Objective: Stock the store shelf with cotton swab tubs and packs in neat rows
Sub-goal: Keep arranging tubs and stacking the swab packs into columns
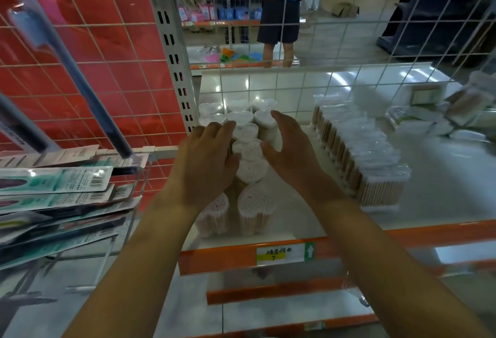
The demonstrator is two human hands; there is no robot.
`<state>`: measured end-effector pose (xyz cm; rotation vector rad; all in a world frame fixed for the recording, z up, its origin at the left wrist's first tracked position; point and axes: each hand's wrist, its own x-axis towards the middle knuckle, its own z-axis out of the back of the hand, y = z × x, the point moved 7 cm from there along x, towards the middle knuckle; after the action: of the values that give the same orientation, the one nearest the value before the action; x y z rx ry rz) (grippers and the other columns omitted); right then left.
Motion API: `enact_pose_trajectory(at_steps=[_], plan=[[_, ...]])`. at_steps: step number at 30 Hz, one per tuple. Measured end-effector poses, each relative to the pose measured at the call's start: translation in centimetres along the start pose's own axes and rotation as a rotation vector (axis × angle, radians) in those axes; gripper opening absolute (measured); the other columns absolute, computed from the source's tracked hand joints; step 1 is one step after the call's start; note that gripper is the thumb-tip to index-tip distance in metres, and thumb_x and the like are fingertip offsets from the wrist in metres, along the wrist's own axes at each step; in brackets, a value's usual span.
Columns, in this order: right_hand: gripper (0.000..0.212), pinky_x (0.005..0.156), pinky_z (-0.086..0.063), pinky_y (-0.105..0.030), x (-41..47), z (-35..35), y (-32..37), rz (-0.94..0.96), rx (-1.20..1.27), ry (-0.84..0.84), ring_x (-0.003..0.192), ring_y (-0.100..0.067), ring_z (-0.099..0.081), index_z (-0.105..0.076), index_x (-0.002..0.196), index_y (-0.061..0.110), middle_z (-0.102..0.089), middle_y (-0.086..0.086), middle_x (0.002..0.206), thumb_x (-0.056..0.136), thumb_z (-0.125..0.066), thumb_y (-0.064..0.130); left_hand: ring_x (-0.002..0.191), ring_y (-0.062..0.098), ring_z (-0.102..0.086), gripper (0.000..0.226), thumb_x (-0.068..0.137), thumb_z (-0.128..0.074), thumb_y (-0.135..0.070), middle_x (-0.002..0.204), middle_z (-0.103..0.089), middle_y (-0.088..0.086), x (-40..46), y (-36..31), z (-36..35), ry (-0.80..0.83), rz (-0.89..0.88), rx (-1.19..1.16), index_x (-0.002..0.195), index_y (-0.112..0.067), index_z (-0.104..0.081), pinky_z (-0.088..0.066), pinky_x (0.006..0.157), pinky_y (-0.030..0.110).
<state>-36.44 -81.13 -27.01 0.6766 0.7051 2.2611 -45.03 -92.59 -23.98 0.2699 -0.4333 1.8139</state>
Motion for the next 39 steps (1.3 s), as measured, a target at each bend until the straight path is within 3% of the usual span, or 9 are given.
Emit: enact_pose_trajectory(at_steps=[5, 8, 13, 17, 20, 23, 25, 32, 39], plan=[[0.054, 0.101, -0.024, -0.023, -2.9, 2.9, 1.6, 0.155, -0.174, -0.035, 0.129, -0.027, -0.035, -0.033, 0.14, 0.004, -0.039, -0.014, 0.14, 0.091, -0.053, 0.013, 0.113, 0.039, -0.049, 0.054, 0.086, -0.061, -0.023, 0.125, -0.055, 0.018, 0.2, -2.5, -0.2, 0.017, 0.045, -0.015, 0.134, -0.004, -0.044, -0.042, 0.09, 0.048], [0.054, 0.105, -0.019, -0.024, -4.1, 4.7, 0.9, 0.148, -0.24, 0.014, 0.134, -0.022, -0.028, -0.026, 0.144, 0.009, -0.033, -0.008, 0.145, 0.095, -0.047, 0.021, 0.119, 0.034, -0.043, 0.055, 0.089, -0.056, -0.028, 0.131, -0.049, 0.014, 0.0, -4.7, -0.3, 0.026, 0.078, -0.004, 0.137, -0.009, -0.039, -0.037, 0.094, 0.045], [0.054, 0.107, -0.019, -0.027, -6.6, 8.5, -1.5, 0.102, -0.267, 0.105, 0.136, -0.021, -0.024, -0.025, 0.145, 0.016, -0.029, -0.004, 0.149, 0.096, -0.045, 0.028, 0.111, 0.04, -0.049, 0.055, 0.085, -0.052, -0.033, 0.124, -0.054, 0.019, -0.3, -9.1, -0.6, 0.034, 0.114, 0.013, 0.133, -0.008, -0.044, -0.044, 0.085, 0.046], [0.051, 0.104, -0.028, -0.03, -9.0, 13.0, -3.7, 0.144, -0.242, 0.054, 0.129, -0.026, -0.037, -0.038, 0.14, 0.009, -0.042, -0.011, 0.141, 0.092, -0.052, 0.021, 0.11, 0.043, -0.05, 0.059, 0.081, -0.047, -0.037, 0.125, -0.053, 0.023, -0.6, -14.8, -0.2, 0.013, 0.144, -0.003, 0.132, -0.006, -0.046, -0.046, 0.087, 0.048], [0.052, 0.106, -0.028, -0.032, -10.6, 16.4, -6.0, 0.13, -0.241, 0.074, 0.131, -0.024, -0.034, -0.034, 0.142, 0.013, -0.038, -0.007, 0.144, 0.093, -0.05, 0.022, 0.115, 0.04, -0.047, 0.056, 0.087, -0.051, -0.037, 0.129, -0.051, 0.021, -0.9, -19.4, -0.1, 0.018, 0.185, -0.046, 0.135, -0.008, -0.044, -0.043, 0.092, 0.046], [0.052, 0.104, -0.029, -0.032, -12.7, 19.5, -8.1, 0.17, -0.216, 0.054, 0.129, -0.024, -0.036, -0.034, 0.142, 0.012, -0.04, -0.008, 0.142, 0.093, -0.051, 0.022, 0.102, 0.043, -0.053, 0.052, 0.084, -0.057, -0.032, 0.115, -0.058, 0.023, -1.4, -24.5, 0.6, -0.063, 0.126, -0.064, 0.128, -0.005, -0.051, -0.046, 0.081, 0.047], [0.052, 0.104, -0.032, -0.033, -14.1, 21.5, -9.3, 0.182, -0.206, 0.028, 0.128, -0.025, -0.039, -0.036, 0.14, 0.01, -0.043, -0.009, 0.14, 0.092, -0.053, 0.02, 0.109, 0.04, -0.049, 0.051, 0.086, -0.061, -0.027, 0.122, -0.056, 0.02, -1.7, -27.1, 0.5, -0.074, 0.139, -0.084, 0.132, -0.009, -0.048, -0.042, 0.086, 0.046], [0.053, 0.105, -0.027, -0.027, -17.5, 27.3, -14.4, 0.162, -0.225, -0.021, 0.131, -0.02, -0.035, -0.034, 0.142, 0.013, -0.04, -0.004, 0.144, 0.093, -0.051, 0.023, 0.117, 0.035, -0.044, 0.05, 0.088, -0.056, -0.032, 0.129, -0.052, 0.014, -1.1, -33.9, -1.6, -0.038, 0.125, -0.134, 0.133, -0.011, -0.048, -0.036, 0.094, 0.043], [0.052, 0.102, -0.026, -0.023, -18.7, 30.9, -20.7, 0.062, -0.23, -0.102, 0.131, -0.018, -0.035, -0.034, 0.142, 0.016, -0.039, -0.001, 0.143, 0.093, -0.051, 0.023, 0.109, 0.038, -0.049, 0.057, 0.079, -0.044, -0.04, 0.118, -0.058, 0.017, 1.5, -38.8, -5.0, 0.017, 0.042, -0.149, 0.125, -0.007, -0.054, -0.042, 0.088, 0.046]])
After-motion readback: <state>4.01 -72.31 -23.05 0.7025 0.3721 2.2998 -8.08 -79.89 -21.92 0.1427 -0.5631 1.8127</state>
